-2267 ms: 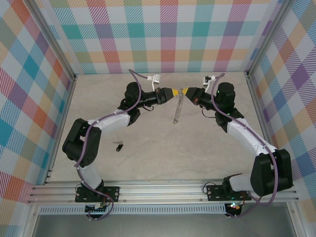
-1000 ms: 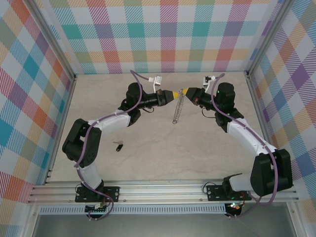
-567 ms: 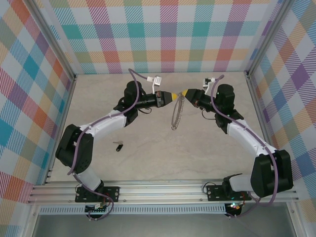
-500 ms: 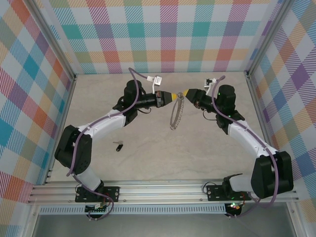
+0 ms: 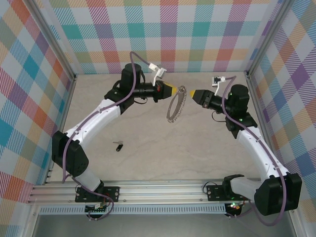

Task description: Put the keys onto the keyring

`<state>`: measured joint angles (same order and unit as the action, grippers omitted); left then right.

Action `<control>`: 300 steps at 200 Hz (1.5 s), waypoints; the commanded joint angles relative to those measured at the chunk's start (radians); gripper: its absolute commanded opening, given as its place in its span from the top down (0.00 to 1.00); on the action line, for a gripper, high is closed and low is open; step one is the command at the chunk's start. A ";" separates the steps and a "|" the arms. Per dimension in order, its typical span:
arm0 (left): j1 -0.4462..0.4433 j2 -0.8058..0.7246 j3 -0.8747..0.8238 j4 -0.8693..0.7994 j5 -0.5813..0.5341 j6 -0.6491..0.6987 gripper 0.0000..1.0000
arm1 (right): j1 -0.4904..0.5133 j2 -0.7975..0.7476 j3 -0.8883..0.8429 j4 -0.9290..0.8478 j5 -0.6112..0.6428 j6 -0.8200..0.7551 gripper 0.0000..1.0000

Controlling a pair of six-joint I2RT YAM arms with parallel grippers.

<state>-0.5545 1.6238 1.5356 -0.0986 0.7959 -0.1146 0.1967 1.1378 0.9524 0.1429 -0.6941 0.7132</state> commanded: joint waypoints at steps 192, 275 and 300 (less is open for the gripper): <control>-0.005 0.094 0.285 -0.306 0.200 0.200 1.00 | 0.049 0.108 0.140 0.090 -0.146 -0.052 0.70; -0.005 0.094 0.284 -0.308 0.211 0.205 1.00 | 0.052 0.119 0.142 0.118 -0.237 -0.038 0.76; -0.005 0.097 0.288 -0.304 0.212 0.203 1.00 | 0.055 0.125 0.144 0.109 -0.251 -0.046 0.77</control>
<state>-0.5545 1.7271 1.7866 -0.4168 0.9737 0.0723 0.2440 1.2507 1.0737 0.2237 -0.8986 0.6907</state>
